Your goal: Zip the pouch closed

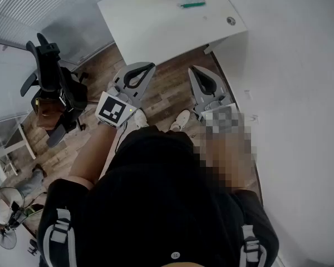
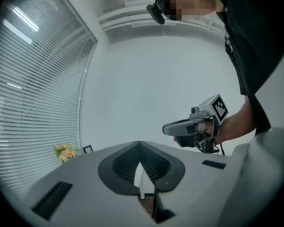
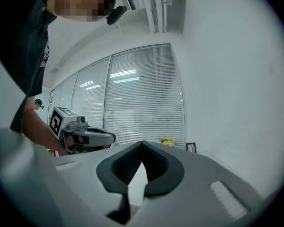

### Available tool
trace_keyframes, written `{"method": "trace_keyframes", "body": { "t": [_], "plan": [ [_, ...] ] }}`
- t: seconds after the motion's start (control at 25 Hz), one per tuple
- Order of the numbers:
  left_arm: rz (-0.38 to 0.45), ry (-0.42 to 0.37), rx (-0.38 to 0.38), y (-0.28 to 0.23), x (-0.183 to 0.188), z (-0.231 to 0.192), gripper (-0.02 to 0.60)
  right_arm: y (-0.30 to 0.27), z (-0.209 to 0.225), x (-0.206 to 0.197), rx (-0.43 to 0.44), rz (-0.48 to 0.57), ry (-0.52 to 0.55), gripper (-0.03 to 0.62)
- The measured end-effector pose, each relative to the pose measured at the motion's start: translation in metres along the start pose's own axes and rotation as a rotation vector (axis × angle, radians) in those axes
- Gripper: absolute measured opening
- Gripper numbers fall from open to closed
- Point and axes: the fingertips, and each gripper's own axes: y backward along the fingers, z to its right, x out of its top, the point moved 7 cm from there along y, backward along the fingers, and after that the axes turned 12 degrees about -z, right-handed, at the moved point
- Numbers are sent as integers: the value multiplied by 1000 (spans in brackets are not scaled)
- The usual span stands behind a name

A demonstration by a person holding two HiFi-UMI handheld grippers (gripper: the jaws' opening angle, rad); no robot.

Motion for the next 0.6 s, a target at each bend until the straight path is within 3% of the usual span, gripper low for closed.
{"method": "trace_keyframes", "body": {
  "t": [0.32,0.6],
  "plan": [
    [-6,-31,-14,15,-8,-9,8,-6,-16,-9,-26,-12,-49,11],
    [-10,-38,-18,6,1,0,8,3,-2,-8,-31,4,-61,11]
  ]
}}
